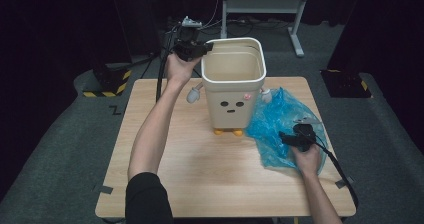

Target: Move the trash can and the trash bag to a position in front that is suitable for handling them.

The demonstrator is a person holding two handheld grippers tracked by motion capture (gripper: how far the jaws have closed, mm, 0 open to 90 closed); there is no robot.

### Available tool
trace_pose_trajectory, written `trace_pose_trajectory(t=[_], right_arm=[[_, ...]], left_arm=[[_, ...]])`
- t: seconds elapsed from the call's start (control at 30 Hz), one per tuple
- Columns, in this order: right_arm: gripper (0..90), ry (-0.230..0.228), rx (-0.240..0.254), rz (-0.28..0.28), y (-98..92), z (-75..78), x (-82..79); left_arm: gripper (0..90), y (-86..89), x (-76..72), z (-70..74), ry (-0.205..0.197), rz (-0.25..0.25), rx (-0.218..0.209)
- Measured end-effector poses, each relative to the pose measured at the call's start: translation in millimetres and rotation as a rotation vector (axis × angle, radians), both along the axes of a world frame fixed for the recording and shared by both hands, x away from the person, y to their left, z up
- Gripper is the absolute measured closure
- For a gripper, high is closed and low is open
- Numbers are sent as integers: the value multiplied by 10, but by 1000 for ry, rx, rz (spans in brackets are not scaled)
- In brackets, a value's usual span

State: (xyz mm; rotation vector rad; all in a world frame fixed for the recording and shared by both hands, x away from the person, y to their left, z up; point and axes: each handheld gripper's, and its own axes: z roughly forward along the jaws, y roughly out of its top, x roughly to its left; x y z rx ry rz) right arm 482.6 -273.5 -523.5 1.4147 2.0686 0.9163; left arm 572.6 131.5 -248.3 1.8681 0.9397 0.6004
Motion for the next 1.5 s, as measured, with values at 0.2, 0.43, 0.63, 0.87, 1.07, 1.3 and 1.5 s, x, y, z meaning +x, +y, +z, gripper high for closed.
trace_pose_trajectory(t=[0.2,0.43,0.63,0.87,1.07,1.3,1.5], right_arm=[[275,-1,-1,1,-1,0,0],[275,0,0,1,0,0,0],[275,-1,-1,2,-2,0,1],[275,0,-1,4,-3,0,2],[275,1,-1,4,-3,1,1],[275,1,-3,6,-5,1,1],[275,0,-4,7,-6,1,1]], left_arm=[[766,1,1,15,6,-1,-2],[766,4,0,27,7,0,-4],[765,-2,0,59,7,0,7],[767,0,-16,149,3,2,4],[767,19,-33,184,-1,2,-3],[767,69,-93,220,-5,3,-2],[767,113,-177,252,-14,6,-1]])
